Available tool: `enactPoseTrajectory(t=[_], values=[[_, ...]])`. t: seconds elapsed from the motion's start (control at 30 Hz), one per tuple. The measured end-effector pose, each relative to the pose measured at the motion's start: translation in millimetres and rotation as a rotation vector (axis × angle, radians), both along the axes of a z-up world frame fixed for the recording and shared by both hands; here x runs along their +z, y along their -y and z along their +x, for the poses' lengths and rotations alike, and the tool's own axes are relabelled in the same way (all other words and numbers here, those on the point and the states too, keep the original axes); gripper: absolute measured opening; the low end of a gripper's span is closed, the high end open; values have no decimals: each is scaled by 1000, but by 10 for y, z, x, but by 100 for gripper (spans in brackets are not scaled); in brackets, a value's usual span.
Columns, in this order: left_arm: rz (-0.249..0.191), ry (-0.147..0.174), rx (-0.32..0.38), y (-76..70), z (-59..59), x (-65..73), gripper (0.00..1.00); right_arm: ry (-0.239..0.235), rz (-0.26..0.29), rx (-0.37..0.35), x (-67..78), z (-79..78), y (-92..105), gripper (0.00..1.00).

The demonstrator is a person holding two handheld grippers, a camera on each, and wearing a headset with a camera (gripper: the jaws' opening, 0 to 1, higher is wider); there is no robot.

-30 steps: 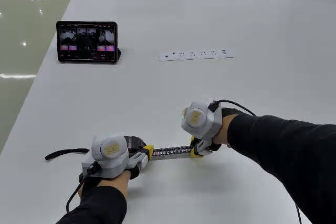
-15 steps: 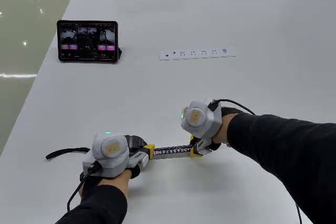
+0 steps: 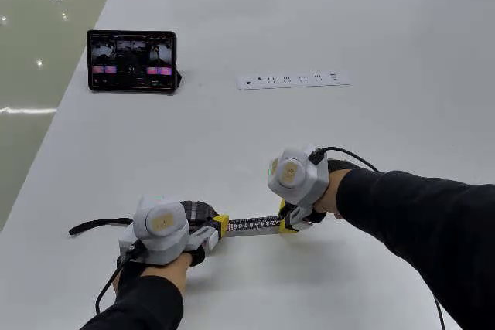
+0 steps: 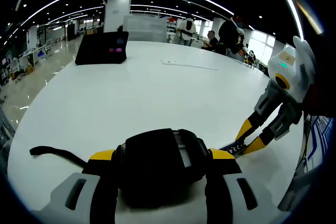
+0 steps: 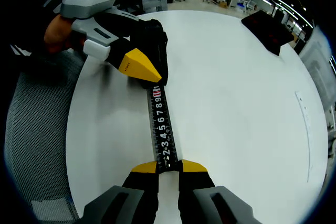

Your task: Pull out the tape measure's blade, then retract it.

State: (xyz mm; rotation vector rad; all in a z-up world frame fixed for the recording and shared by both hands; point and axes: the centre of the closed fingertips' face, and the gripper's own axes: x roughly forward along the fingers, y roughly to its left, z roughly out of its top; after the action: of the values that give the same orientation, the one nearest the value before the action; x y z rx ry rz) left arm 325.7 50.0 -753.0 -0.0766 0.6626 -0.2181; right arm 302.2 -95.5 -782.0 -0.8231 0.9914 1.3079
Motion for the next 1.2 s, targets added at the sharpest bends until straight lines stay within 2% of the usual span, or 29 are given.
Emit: enactPoseTrajectory(t=[0.9,1.07,1.2], values=[[5,-9,-6,10,-10,-9,64,-10,-8,1,0,-3,-77,10],[10,4,-5,8,-6,-10,65,-13,-11,0,-2,-8,-98,10],[4,-12,-10,10,-10,-14,64,-9,-11,3,-4,-10,-114,10]])
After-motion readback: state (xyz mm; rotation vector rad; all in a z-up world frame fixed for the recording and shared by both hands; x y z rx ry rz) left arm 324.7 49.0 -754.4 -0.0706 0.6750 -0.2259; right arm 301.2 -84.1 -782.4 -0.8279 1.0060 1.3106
